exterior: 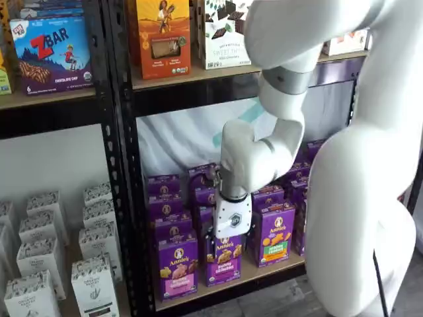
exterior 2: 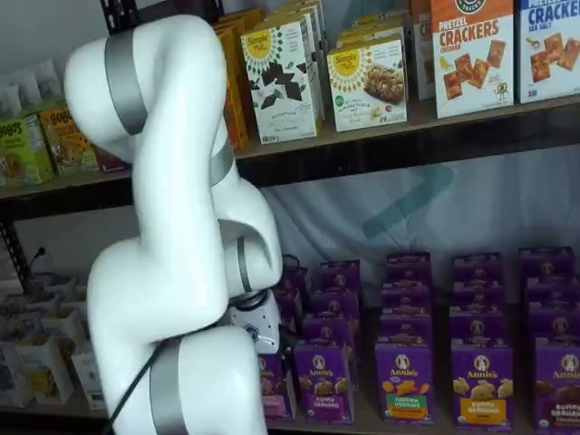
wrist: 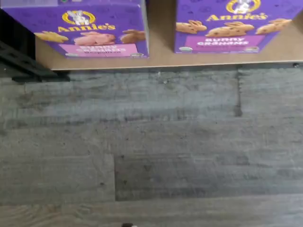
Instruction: Pick up the purple box with a pink patch in the middle, on the bottom shelf, the first box from the left
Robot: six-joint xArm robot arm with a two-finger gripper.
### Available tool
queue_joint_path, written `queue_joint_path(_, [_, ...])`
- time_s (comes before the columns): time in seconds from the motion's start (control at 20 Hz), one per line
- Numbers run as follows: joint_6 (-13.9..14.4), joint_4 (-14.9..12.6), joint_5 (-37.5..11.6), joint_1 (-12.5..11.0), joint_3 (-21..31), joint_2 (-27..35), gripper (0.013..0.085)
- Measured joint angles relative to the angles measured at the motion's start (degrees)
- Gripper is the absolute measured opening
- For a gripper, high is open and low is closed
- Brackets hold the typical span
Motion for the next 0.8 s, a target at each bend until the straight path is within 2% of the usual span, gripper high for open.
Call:
queue_joint_path(0.4, [-0.17, 1.21, -1.16, 1.04, -9.84, 11.19, 0.0850])
queue_joint_path(0.55, [2.32, -1.66, -0.45, 0.71, -13.51, 14.30, 0.0850])
queue_joint_path(0.8, [2.67, -2.33, 1.06, 0.41, -19.67, 19.14, 0.0850])
